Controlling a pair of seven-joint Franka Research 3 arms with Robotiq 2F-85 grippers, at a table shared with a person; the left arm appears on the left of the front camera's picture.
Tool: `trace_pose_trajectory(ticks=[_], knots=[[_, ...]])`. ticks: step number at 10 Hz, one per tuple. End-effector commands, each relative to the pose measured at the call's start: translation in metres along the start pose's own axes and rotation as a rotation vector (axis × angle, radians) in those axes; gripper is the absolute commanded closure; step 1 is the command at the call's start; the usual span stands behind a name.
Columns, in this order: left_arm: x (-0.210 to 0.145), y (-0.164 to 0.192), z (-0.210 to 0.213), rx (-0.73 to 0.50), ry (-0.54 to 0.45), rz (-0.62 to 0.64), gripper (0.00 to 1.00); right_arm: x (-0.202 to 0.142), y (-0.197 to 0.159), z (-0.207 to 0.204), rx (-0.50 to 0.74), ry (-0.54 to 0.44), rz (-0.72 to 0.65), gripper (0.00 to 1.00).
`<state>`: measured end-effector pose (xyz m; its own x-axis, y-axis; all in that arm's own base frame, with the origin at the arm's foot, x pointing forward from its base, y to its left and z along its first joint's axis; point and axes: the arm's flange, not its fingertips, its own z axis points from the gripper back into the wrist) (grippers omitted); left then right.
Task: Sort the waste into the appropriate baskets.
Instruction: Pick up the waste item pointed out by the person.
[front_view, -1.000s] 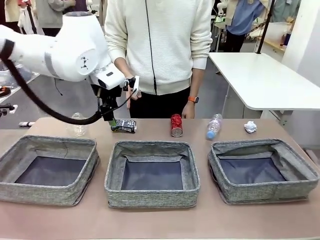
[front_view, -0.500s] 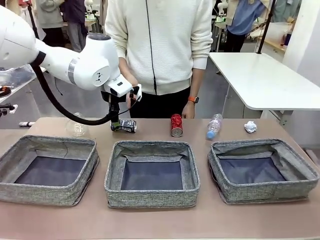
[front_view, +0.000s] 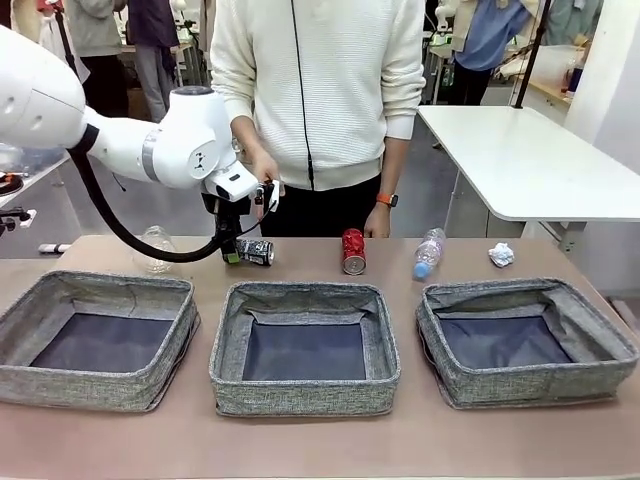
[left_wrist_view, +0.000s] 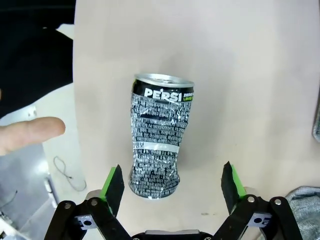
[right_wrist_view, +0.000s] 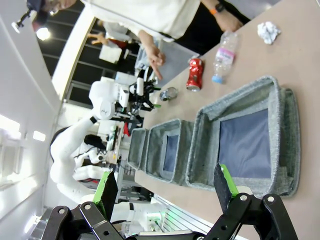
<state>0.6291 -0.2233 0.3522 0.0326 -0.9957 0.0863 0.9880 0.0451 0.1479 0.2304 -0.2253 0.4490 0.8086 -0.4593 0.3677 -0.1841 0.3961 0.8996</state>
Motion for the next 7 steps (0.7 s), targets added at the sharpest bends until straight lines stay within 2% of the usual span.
trace_pose_trajectory(ticks=[1,5,7], knots=[[-0.004,0.011,-0.008,-0.016,-0.041,-0.011,0.00,0.002,0.000,0.000,0.016,-0.014,0.026,0.00],[-0.005,0.020,-0.018,0.021,-0.063,0.011,0.00,0.002,0.000,0.000,0.016,-0.014,0.026,0.00],[-0.003,0.019,-0.023,0.001,-0.059,0.009,0.00,0.002,0.000,0.000,0.016,-0.014,0.026,0.00]])
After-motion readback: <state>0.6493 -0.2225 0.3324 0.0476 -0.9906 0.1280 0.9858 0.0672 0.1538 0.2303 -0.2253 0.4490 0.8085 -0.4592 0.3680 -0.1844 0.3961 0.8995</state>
